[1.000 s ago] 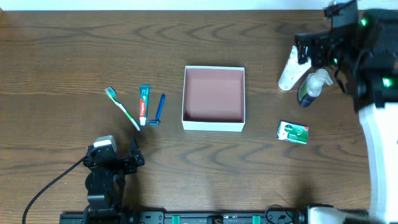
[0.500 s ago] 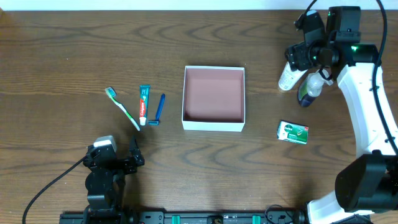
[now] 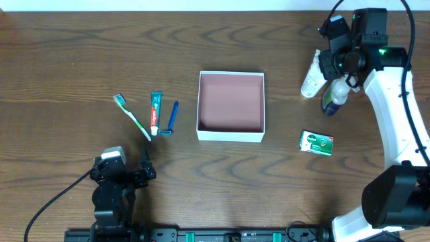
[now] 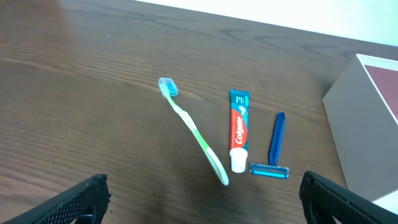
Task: Pack container
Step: 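Reach the right gripper to the white lotion tube and grasp it, then carry the lotion tube into the box and release it upright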
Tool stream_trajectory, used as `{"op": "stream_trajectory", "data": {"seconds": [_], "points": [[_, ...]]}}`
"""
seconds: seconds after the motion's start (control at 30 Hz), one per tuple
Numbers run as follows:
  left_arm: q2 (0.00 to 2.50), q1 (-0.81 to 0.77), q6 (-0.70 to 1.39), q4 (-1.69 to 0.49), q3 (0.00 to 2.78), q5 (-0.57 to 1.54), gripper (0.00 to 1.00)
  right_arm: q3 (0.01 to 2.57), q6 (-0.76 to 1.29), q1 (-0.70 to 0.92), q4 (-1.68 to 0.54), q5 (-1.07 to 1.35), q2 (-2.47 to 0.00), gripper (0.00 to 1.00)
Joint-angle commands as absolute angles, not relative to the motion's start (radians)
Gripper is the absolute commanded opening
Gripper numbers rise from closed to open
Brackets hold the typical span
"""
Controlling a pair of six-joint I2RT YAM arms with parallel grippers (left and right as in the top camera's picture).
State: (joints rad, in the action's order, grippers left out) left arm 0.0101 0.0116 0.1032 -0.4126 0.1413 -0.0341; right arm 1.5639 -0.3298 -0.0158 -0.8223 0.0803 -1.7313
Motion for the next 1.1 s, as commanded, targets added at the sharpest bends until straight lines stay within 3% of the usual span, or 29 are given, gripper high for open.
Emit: {"op": "stream_trajectory", "data": {"seconds": [0.0,0.23,1.07], "points": [[0.004,0.017,0.09,-0.417,0.122,-0.05,0.98,1.59,-0.3,-0.015,-0.83,0.016,-1.732,0.17],[0.004,0.017,0.09,-0.417,0.122,-0.05,0.98,1.591,-0.284,-0.007,-0.81,0.015,-1.729,0.01],[0.004,0.017,0.09,-0.417,0.122,-0.05,0.98,1.625,0.067,0.299,-0.831,-0.093,-1.354,0.01]]}}
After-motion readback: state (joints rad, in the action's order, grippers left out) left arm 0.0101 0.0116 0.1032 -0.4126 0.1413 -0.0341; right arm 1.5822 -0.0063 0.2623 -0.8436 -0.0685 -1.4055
